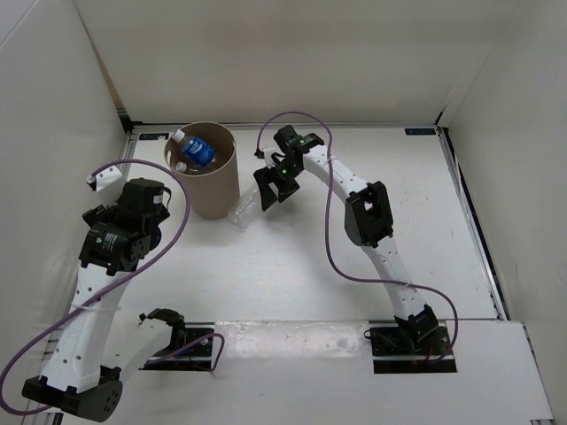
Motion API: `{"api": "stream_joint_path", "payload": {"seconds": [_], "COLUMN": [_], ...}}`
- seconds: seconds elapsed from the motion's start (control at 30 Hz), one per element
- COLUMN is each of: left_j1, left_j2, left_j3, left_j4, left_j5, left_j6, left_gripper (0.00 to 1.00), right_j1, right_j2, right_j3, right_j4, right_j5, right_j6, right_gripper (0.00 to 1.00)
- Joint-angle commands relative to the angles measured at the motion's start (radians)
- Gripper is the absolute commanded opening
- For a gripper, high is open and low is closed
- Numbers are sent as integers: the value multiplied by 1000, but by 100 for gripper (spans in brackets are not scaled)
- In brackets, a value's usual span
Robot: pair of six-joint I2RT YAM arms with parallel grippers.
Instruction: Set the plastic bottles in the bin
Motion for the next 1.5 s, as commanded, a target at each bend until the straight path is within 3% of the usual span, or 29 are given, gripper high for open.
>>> {"api": "stream_joint_path", "payload": {"seconds": [0.0,0.1,0.23,0.43,0.53,0.7,0.83,1.47], "left_j1": [-3,-3,-3,-1,-4,-1,-1,-3], "left_j2": [-2,1,1,1,9,23,34,37], "left_j3": [9,13,13,11,8,11,23,45], "left_j4": [-12,-20,-31,-38,-43,-55,-72,-146], "left_j5": [-21,-20,-17,-11,2,34,60,72], "left_j6": [-25,-40,-50,-59,-62,-56,-56,-41], "left_gripper": [100,100,100,100,100,100,100,100], "right_j1": [3,-25,-124,-195,-183,-120,-48,35], "right_j2": [-22,-31,-23,-54,-94,-138,-135,-28], "right_j3": [49,55,59,-10,-41,-69,-70,-73], "right_j4": [-20,33,122,191,213,192,239,305], "right_j5": [-55,-119,-250,-248,-240,-73,-88,-73], "right_j6": [37,92,288,517,592,884,984,1072], "right_gripper": [86,90,90,90,90,90,90,90]}}
